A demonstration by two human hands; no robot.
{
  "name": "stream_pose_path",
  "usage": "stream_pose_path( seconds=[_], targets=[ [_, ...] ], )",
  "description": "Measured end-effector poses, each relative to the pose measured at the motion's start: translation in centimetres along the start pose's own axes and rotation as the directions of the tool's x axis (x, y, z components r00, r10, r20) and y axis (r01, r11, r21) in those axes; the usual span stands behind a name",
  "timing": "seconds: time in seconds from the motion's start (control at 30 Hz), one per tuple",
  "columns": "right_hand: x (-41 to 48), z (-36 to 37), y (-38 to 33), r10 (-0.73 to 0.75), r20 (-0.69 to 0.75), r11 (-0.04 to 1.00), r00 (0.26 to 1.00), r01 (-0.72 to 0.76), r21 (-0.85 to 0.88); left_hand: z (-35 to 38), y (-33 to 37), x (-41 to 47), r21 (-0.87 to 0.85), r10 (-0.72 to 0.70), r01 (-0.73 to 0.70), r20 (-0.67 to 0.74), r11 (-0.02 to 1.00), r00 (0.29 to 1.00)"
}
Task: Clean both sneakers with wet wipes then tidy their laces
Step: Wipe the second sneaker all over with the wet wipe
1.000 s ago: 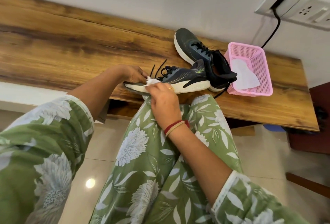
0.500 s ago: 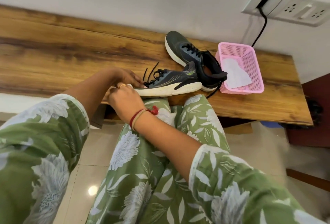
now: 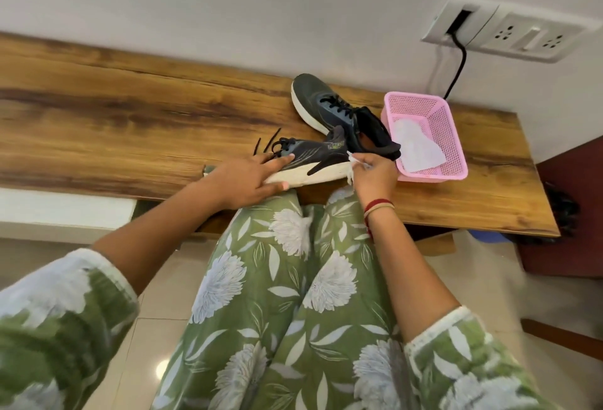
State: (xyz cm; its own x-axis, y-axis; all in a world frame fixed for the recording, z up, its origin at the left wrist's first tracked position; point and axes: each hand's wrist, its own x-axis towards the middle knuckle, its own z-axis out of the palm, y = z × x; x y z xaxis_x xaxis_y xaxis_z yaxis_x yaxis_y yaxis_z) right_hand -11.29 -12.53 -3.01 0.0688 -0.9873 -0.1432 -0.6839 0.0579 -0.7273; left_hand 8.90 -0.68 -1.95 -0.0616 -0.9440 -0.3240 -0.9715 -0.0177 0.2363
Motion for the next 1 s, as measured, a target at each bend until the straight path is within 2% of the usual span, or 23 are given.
stream_pose_path(
  seconds=[0.17,0.3,0.4,0.47,0.53,0.6,0.63,0.77,0.83,0.9,0.97,1.0],
  targets=[
    [-2.9,0.8,-1.5,-0.114,0.005,0.985,0.993,0.114,-0.133,1.1,-0.1,0.2,0.071,-0.007,0.011,-0.063,0.997,0.998],
    [-7.4,3.1,-4.0,-0.306,0.135,0.897,0.942,0.333,-0.291,1.5,0.2,0.4,0.082,-0.055,0.062,-0.088,0.995,0.995],
    [-9.8,4.4,-4.8,-0.4,0.229,0.873,0.887,0.445,-0.2,1.6,0.2,0.3,0.086,-0.061,0.068,-0.091,0.994,0.994],
    [-9.2,3.6,-4.9,-0.333,0.236,0.939,0.913,0.344,-0.006,1.8,0.5,0.0,0.086,-0.079,0.088,-0.104,0.992,0.991],
    [-7.2,2.0,-4.6,-0.275,0.119,0.96,0.954,0.267,0.084,1.9,1.2,-0.3,0.086,-0.124,0.137,-0.139,0.987,0.982],
    [-4.3,0.6,-4.0,-0.239,-0.001,0.971,0.971,0.239,0.015,2.1,2.3,-0.5,0.084,-0.178,0.195,-0.17,0.977,0.969],
    [-2.9,0.3,-3.8,-0.233,-0.016,0.972,0.972,0.232,-0.039,2.2,2.9,-0.5,0.082,-0.2,0.217,-0.18,0.973,0.963],
    [-0.6,1.1,-3.3,-0.283,0.094,0.917,0.955,0.298,-0.267,2.6,4.5,-0.3,0.029,-0.272,0.282,-0.194,0.959,0.943],
    [-1.8,2.0,-3.2,-0.377,0.127,0.849,0.917,0.397,-0.349,2.6,4.5,-0.1,-0.001,-0.285,0.29,-0.189,0.957,0.94],
    [-4.4,3.0,-3.3,-0.495,0.22,0.75,0.84,0.542,-0.379,2.6,4.4,-0.1,0.0,-0.288,0.293,-0.181,0.956,0.94],
    [-6.3,3.1,-3.2,-0.569,0.308,0.7,0.763,0.645,-0.305,2.6,4.5,-0.1,-0.006,-0.287,0.291,-0.186,0.957,0.94],
    [-6.4,2.8,-3.1,-0.567,0.306,0.735,0.765,0.638,-0.231,2.6,4.5,-0.2,-0.007,-0.285,0.289,-0.19,0.957,0.94]
  ],
)
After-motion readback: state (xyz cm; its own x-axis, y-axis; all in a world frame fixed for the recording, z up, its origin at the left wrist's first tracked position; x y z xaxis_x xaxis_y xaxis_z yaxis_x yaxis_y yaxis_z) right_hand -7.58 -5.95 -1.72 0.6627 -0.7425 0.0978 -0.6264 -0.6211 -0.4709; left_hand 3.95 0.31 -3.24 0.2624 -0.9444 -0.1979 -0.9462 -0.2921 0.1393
